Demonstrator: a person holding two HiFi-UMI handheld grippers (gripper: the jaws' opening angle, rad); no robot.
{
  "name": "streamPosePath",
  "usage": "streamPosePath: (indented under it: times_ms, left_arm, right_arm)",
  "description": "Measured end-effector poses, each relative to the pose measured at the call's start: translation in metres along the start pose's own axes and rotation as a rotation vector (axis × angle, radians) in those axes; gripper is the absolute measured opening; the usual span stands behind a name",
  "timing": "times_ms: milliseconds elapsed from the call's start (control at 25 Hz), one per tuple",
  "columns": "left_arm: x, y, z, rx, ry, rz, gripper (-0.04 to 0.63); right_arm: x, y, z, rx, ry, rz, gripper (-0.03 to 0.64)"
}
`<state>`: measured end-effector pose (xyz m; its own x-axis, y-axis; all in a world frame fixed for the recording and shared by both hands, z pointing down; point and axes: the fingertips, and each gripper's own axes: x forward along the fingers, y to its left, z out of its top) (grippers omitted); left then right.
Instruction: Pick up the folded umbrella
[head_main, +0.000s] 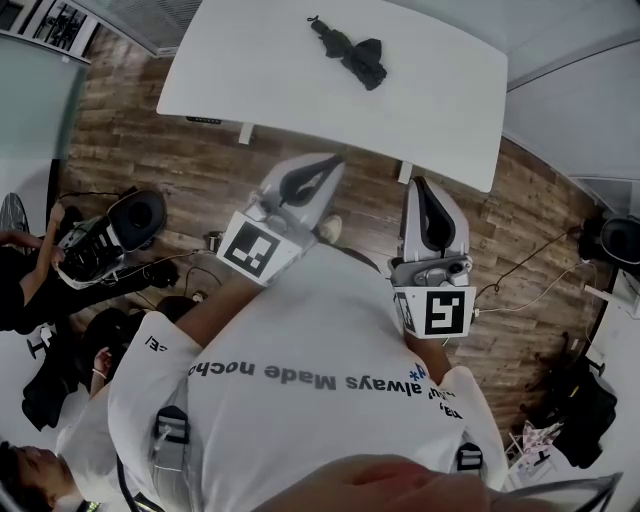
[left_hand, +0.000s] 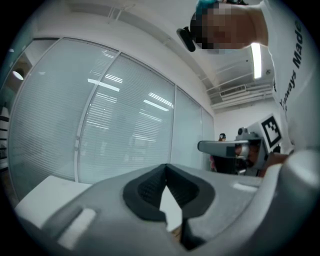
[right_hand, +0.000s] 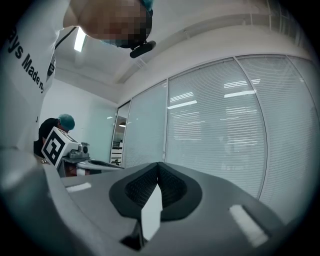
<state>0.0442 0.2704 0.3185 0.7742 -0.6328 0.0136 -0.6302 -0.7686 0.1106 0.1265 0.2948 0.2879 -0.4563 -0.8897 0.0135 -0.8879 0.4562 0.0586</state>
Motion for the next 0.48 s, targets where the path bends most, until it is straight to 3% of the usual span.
streamPosePath:
  times_ms: [280, 480]
  left_arm:
    - [0.022, 0.025, 0.001, 0.003, -0.008, 0.004, 0.003]
    - [0.043, 0.068, -0.002, -0.011, -0.007, 0.010, 0.003]
  right_arm:
    - [0.028, -0.015, -0.004, 0.004, 0.003, 0.005, 0.002]
    - [0.076, -0.029, -0.012, -0.001, 0.009, 0.006, 0.002]
